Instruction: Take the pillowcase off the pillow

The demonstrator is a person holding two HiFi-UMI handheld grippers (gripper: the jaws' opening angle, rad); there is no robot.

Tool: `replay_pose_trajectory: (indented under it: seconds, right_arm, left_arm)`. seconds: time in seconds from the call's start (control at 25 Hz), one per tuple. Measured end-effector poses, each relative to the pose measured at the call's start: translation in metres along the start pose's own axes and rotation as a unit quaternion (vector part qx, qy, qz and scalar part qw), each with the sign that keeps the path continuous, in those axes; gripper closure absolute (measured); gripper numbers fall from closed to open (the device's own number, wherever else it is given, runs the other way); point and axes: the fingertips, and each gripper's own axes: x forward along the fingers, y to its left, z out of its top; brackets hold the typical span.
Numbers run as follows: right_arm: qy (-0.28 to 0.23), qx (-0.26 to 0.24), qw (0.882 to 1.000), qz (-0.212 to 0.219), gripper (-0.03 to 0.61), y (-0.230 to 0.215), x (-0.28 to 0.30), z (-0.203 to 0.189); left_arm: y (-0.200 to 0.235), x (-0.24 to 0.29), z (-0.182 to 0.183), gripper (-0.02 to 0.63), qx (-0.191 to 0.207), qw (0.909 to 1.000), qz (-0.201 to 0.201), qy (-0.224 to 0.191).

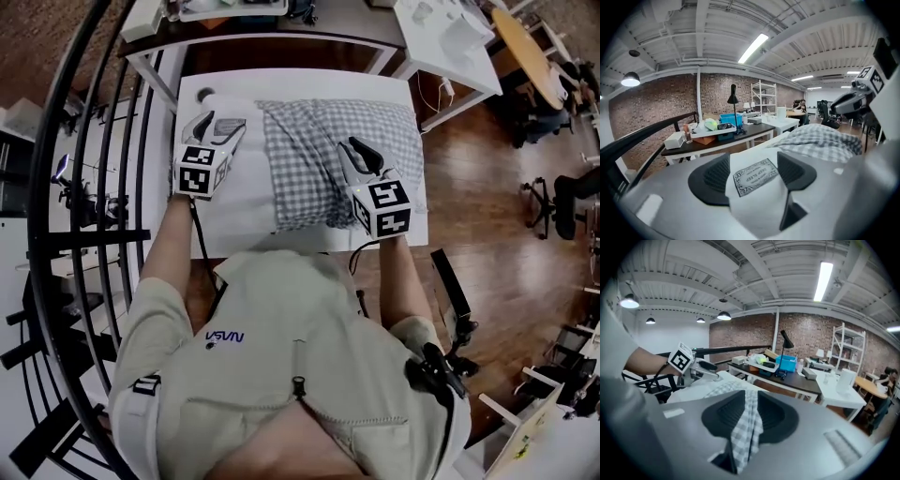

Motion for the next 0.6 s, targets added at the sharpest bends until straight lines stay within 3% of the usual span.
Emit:
replay_pose_trajectory:
  seconds: [0.08, 0.24, 0.32, 0.4, 0.44, 0.56, 0.6]
  right_arm:
    - [0.005, -0.004, 1.0, 0.005, 0.494, 0.0, 0.013, 0.003]
    - [0.013, -0.017, 1.0, 0.018, 0.494, -0.003, 0.038, 0.014]
    - [0.012, -0.021, 0.999, 0.024, 0.494, -0.006, 0.052, 0.024]
    - [0.014, -0.021, 0.999, 0.032, 0.494, -0.009, 0.069, 0.034]
    - [0.019, -0.021, 0.999, 0.038, 0.494, -0.009, 0.079, 0.037]
    - [0.058, -0.029, 0.996, 0.061, 0.493, -0.007, 0.113, 0.036]
    - [0.08, -0.036, 0.994, 0.068, 0.452, -0.005, 0.125, 0.031]
  left_arm:
    - [0.008, 0.024, -0.016, 0.247, -0.001, 0.9993, 0.003, 0.038]
    - [0.003, 0.05, -0.049, 0.257, -0.005, 0.9938, -0.024, 0.109]
    - [-0.013, 0.052, -0.059, 0.376, 0.009, 0.99, -0.05, 0.132]
    - [-0.034, 0.046, -0.062, 0.536, 0.038, 0.9866, -0.068, 0.143]
    - [-0.044, 0.041, -0.062, 0.574, 0.054, 0.9859, -0.071, 0.142]
    - [-0.065, 0.021, -0.054, 0.588, 0.078, 0.9887, -0.063, 0.112]
    - [-0.07, 0.011, -0.05, 0.588, 0.078, 0.9903, -0.06, 0.098]
